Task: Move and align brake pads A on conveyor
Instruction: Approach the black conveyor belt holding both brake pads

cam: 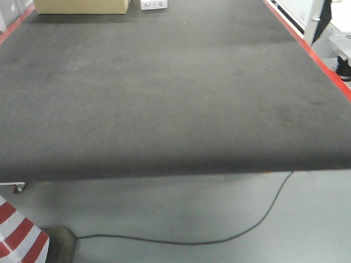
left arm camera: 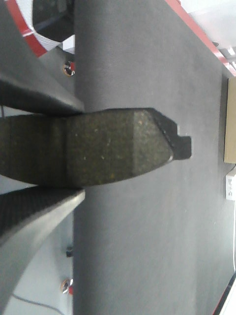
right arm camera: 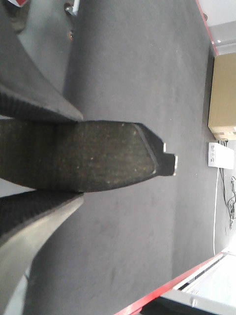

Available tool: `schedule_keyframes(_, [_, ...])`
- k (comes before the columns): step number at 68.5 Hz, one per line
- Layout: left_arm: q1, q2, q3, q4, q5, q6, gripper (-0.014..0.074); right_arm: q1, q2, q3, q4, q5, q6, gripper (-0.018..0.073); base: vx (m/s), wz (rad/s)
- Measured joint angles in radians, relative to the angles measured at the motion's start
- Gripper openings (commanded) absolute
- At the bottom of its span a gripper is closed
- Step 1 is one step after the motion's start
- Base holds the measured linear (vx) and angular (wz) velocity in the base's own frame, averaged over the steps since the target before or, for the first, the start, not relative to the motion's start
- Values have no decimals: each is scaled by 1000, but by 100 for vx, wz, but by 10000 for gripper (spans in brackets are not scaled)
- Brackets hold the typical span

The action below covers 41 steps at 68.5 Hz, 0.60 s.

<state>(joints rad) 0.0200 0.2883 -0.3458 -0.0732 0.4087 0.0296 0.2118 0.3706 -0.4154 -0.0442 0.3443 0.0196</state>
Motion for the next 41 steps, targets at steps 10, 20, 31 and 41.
schedule_keyframes(10, [0,0,0,0,0,0,-6,0,0,0,0,-1,0,-7,32,6])
schedule_keyframes(20, [0,0,0,0,0,0,-6,0,0,0,0,-1,0,-7,32,0])
schedule_keyframes(31, [0,0,0,0,0,0,-6,0,0,0,0,-1,0,-7,33,-2])
schedule_keyframes(41, [0,0,0,0,0,0,-6,0,0,0,0,-1,0,-7,34,-3])
